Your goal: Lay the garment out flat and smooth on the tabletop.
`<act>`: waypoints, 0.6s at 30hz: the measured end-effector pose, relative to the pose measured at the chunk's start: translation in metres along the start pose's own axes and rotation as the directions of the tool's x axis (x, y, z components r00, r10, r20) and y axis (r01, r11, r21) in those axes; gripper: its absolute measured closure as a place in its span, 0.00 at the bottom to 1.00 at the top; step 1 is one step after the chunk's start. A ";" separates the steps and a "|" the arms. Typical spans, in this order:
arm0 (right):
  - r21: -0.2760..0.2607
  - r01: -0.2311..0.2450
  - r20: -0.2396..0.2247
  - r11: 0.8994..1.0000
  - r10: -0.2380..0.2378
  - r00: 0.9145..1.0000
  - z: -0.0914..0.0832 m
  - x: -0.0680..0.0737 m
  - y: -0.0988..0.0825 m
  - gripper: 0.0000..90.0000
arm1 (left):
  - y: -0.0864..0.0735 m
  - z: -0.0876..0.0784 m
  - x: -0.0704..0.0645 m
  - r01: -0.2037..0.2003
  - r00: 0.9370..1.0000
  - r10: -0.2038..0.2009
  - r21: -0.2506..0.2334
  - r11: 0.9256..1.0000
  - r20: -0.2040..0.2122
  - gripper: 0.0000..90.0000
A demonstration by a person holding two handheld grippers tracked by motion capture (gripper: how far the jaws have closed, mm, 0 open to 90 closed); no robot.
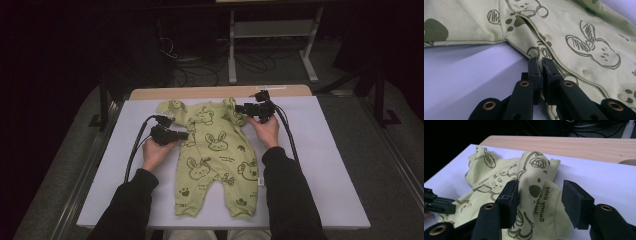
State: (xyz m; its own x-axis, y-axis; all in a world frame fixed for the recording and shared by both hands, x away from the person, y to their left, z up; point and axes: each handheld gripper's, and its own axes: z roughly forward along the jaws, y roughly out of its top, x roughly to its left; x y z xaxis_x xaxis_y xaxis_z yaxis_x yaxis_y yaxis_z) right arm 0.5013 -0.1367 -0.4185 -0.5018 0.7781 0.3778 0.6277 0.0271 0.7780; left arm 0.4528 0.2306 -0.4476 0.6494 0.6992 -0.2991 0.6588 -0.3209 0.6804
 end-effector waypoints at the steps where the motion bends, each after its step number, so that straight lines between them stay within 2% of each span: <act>1: -0.004 0.005 0.005 1.000 -0.005 1.000 -0.002 0.000 0.001 0.52 | 0.000 0.000 0.000 0.000 1.000 0.000 0.001 1.000 0.000 0.95; 4: -0.010 0.012 0.014 1.000 -0.012 1.000 -0.007 -0.001 0.003 0.52 | 0.000 0.000 0.000 0.004 1.000 -0.004 0.002 1.000 -0.001 0.95; 8: 0.013 0.039 0.087 0.999 -0.040 0.995 -0.010 -0.003 0.004 0.53 | 0.000 0.001 0.000 0.005 1.000 -0.005 0.004 1.000 -0.003 0.95; 12: 0.067 0.011 0.113 0.998 -0.018 0.993 -0.003 -0.011 -0.001 0.52 | 0.000 0.001 0.000 0.004 1.000 -0.004 0.005 1.000 -0.002 0.95; 16: 0.126 -0.030 0.114 0.992 0.015 0.993 0.013 -0.016 -0.011 0.42 | -0.001 0.001 0.000 0.002 1.000 -0.002 0.007 1.000 -0.002 0.95; 18: 0.164 -0.047 0.113 0.985 0.029 0.993 0.021 -0.018 -0.016 0.40 | -0.001 0.001 0.000 0.002 1.000 -0.002 0.008 1.000 -0.003 0.95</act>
State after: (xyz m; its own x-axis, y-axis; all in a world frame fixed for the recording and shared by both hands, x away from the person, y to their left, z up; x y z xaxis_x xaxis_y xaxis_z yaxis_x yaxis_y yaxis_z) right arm 0.5122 -0.1377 -0.4484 -0.4132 0.8444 0.3410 0.7396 0.0926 0.6667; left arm 0.4525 0.2304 -0.4486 0.6470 0.7016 -0.2986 0.6630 -0.3243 0.6747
